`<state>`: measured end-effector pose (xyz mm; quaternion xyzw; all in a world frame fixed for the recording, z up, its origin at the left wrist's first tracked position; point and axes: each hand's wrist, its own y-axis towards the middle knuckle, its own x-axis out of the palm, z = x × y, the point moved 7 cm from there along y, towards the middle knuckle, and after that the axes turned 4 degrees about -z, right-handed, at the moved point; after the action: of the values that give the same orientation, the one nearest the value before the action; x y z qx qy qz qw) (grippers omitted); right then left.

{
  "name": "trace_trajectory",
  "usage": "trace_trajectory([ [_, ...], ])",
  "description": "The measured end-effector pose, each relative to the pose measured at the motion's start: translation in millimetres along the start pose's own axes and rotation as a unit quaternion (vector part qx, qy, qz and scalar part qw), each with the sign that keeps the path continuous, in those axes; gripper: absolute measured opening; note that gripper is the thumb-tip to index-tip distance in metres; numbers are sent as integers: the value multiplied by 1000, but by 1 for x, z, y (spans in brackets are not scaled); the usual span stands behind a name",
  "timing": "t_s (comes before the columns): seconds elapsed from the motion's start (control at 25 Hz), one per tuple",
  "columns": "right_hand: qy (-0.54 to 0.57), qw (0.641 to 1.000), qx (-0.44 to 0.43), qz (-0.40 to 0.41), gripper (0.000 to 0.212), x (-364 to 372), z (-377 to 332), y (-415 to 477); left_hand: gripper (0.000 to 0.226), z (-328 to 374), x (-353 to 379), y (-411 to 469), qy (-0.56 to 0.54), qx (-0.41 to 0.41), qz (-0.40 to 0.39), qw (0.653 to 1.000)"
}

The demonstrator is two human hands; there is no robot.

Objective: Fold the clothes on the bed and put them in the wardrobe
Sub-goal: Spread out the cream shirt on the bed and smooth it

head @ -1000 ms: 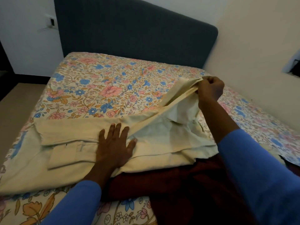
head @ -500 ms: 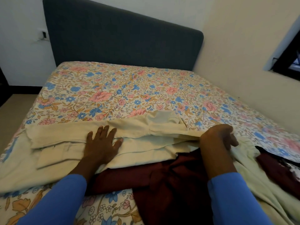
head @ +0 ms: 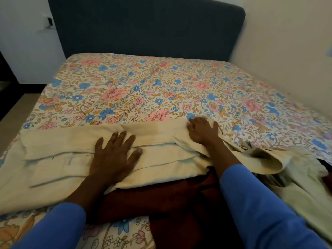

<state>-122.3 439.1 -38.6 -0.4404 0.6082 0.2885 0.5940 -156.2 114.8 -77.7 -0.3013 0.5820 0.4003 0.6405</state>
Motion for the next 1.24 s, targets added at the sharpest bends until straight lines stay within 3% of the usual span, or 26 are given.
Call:
trace_trajectory([
  [0.08, 55, 988, 98, 110, 60, -7, 28, 1, 82, -1, 0, 0, -2, -3, 3, 1000],
  [0.16, 185, 957, 185, 129, 63, -14, 53, 8, 82, -1, 1, -2, -1, -4, 8, 1000],
  [0.24, 291, 927, 191, 138, 56, -20, 62, 15, 82, -2, 1, -1, -8, -1, 9, 1000],
  [0.36, 449, 821, 236, 262, 42, -29, 83, 9, 81, -2, 4, 0, -11, 5, 9, 1000],
  [0.4, 446, 813, 254, 273, 41, -32, 85, 3, 80, -3, 5, 1, -6, 5, 8, 1000],
  [0.52, 315, 893, 227, 229, 51, -56, 80, -5, 80, -3, 4, 2, -2, 3, 11, 1000],
  [0.64, 150, 971, 163, 96, 85, -79, 91, -29, 81, -5, 7, 3, 4, 7, -2, 1000],
  [0.76, -41, 977, 202, -60, 115, -84, 140, -90, 73, -1, -3, -1, 24, 6, 46, 999],
  [0.84, -105, 966, 194, -134, 101, -78, 150, -144, 57, 12, -17, -10, 65, 55, 139, 987],
  [0.88, -117, 968, 188, -120, 76, -76, 157, -161, 50, 20, -24, -16, 84, 91, 189, 974],
  [0.96, -106, 978, 181, 1, 28, -89, 161, -182, 41, 31, -32, -25, 103, 152, 225, 957],
  [1.0, -77, 977, 188, 71, 19, -102, 157, -193, 41, 36, -33, -29, 108, 176, 224, 953],
  [1.12, 97, 945, 152, 273, 28, -151, 118, -219, 46, 37, -31, -37, 109, 197, 178, 958],
  [1.2, 282, 886, 38, 367, 30, -178, 68, -234, 46, 35, -32, -37, 29, 164, 129, 978],
  [1.24, 373, 849, -36, 372, 29, -185, 38, -236, 46, 33, -40, -36, -75, 125, 116, 982],
])
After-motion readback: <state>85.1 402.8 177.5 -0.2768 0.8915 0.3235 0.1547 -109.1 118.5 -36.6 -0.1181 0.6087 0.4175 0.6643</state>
